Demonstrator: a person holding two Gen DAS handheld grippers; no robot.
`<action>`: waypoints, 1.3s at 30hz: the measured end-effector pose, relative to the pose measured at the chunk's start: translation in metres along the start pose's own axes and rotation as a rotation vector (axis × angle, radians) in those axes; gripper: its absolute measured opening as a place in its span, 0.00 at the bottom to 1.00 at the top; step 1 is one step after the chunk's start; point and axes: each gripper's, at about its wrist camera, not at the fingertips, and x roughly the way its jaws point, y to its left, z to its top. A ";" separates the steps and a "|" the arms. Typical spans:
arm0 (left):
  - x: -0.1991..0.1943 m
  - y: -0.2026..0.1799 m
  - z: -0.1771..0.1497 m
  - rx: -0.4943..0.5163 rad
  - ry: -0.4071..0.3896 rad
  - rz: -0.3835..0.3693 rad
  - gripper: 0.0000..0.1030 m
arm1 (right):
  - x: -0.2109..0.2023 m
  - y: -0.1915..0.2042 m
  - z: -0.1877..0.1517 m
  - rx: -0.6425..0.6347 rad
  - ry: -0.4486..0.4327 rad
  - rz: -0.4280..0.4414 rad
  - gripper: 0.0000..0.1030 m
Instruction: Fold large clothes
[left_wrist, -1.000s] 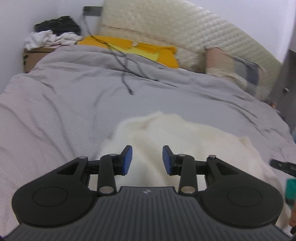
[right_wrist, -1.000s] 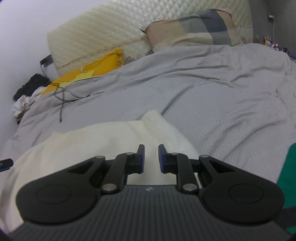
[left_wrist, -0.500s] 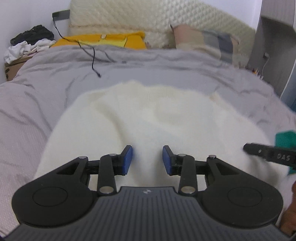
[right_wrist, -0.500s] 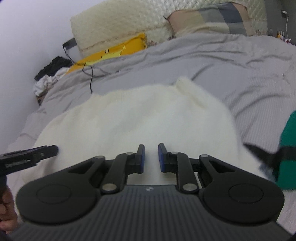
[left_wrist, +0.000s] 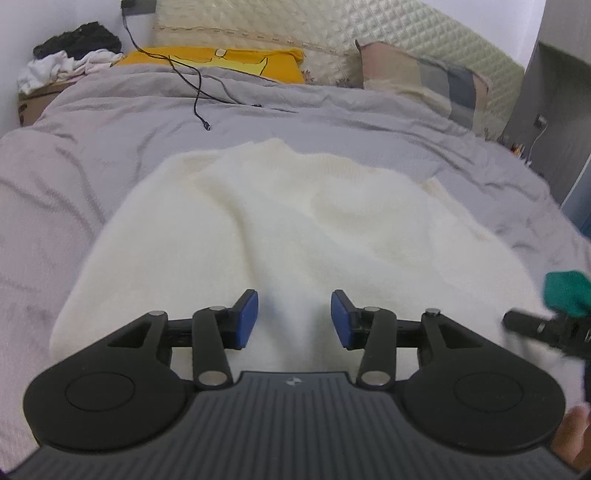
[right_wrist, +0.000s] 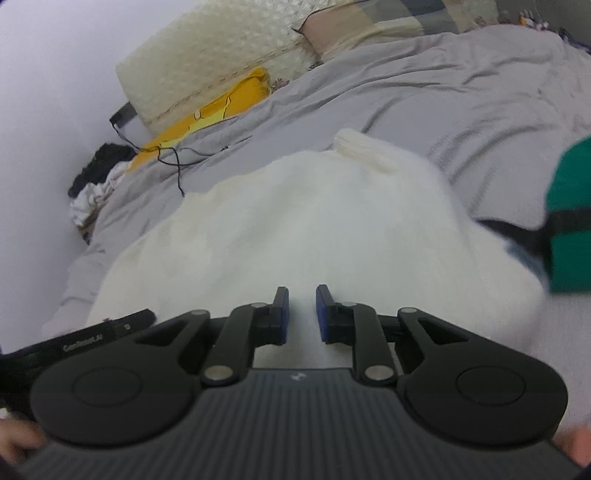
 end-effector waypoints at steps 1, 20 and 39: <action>-0.007 -0.001 -0.001 -0.010 -0.005 -0.015 0.49 | -0.004 -0.001 -0.002 0.023 0.007 0.011 0.24; -0.039 0.005 -0.018 -0.224 0.030 -0.229 0.76 | 0.039 -0.060 -0.028 0.567 0.150 0.185 0.84; 0.017 0.075 -0.046 -0.772 0.264 -0.395 0.88 | 0.032 -0.061 -0.007 0.656 -0.006 0.485 0.86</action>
